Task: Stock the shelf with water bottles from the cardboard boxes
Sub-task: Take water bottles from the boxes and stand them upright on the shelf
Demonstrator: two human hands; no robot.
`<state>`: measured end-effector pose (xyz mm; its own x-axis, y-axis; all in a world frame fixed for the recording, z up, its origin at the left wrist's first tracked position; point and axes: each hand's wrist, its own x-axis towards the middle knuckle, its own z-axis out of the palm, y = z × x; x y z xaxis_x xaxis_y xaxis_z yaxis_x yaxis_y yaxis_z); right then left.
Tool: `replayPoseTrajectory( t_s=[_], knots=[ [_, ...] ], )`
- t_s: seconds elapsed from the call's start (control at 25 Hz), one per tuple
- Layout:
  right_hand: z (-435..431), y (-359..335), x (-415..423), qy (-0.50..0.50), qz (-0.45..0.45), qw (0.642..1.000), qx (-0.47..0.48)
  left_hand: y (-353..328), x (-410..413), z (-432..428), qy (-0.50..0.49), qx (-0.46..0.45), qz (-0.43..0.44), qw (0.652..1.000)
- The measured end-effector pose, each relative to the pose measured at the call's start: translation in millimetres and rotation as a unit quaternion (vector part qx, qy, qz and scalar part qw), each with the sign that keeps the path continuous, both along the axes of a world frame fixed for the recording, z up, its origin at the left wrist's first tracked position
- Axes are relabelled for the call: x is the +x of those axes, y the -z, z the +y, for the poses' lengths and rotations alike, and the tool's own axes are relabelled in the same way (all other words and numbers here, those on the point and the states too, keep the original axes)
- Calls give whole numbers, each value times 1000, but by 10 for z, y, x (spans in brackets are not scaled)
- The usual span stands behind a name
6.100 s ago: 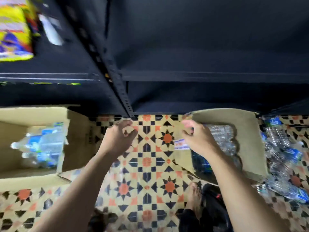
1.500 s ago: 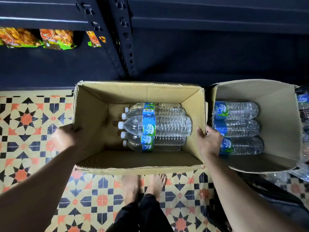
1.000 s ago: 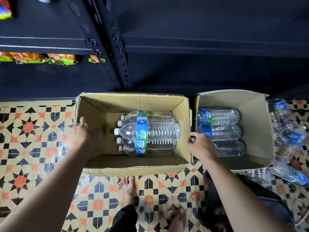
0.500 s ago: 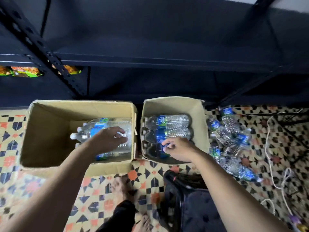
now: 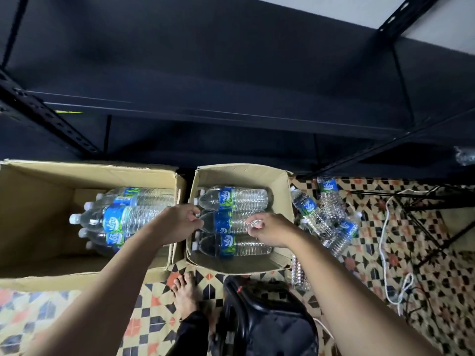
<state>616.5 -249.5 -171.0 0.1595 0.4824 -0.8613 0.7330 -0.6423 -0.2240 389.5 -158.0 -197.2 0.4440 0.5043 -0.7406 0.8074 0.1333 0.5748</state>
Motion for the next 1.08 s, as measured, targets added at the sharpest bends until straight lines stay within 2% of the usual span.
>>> replayPoseTrajectory(
  t_s=[0.28,0.64,0.76,1.08],
  knots=[
    [97,-3,68,-31,-16,999,-27,-82,63,-36,-8,-17,-10,1000],
    [87,553,203,-65,-30,997,-36,176,198,-123,-23,5,1,1000],
    [43,770,350,-105,-34,993,-33,362,407,-217,-10,25,16,1000],
    [80,1574,977,-103,-38,993,39,1326,1084,-307,38,69,79,994]
  ],
)
